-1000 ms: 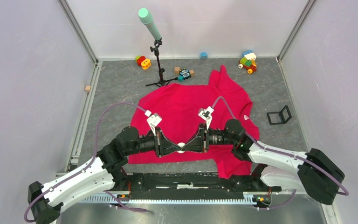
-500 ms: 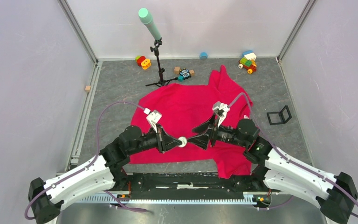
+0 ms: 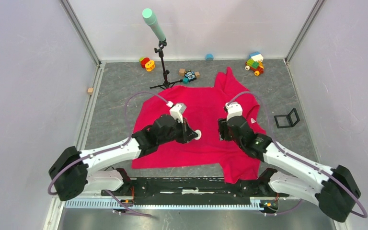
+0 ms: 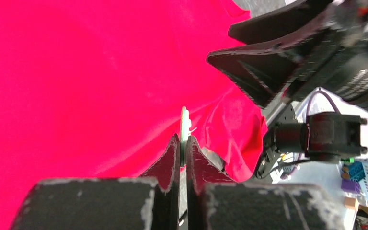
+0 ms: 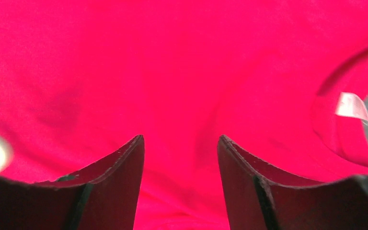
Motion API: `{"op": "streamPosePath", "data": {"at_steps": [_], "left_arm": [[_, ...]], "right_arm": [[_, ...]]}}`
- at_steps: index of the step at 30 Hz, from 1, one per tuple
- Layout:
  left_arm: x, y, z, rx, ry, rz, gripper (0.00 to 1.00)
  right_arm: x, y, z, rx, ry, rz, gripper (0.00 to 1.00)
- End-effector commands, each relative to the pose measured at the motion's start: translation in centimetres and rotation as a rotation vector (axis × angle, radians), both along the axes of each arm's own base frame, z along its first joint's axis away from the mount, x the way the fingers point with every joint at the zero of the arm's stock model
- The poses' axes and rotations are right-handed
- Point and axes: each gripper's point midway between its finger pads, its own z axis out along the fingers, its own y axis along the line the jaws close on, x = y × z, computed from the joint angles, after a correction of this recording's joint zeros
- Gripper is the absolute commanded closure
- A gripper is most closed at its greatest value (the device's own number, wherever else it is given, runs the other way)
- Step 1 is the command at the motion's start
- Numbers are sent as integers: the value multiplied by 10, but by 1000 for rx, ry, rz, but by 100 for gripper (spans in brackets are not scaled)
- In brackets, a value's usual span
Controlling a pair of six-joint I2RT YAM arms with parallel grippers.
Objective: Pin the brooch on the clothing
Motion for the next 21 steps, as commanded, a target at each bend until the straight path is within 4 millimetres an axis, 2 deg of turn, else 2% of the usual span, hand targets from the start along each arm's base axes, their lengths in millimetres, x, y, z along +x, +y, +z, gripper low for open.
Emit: {"op": "streamPosePath", "data": {"at_steps": [1,6,14,21], "left_arm": [[28,-24,29,-67,-82,49,98],[47,-27,20,-24,-95,122,98],[51,-35,0,5,-64,121,98],[53,-45,-8,15,-54,103,98]], "right_arm": [[18,-30,-31,-142,14,-85,40],[24,-23,-61,-97,72,-41,49],[24,-8,-82,-40,107,26,59],[22,-22,-103,-110,158,-27,68]]}}
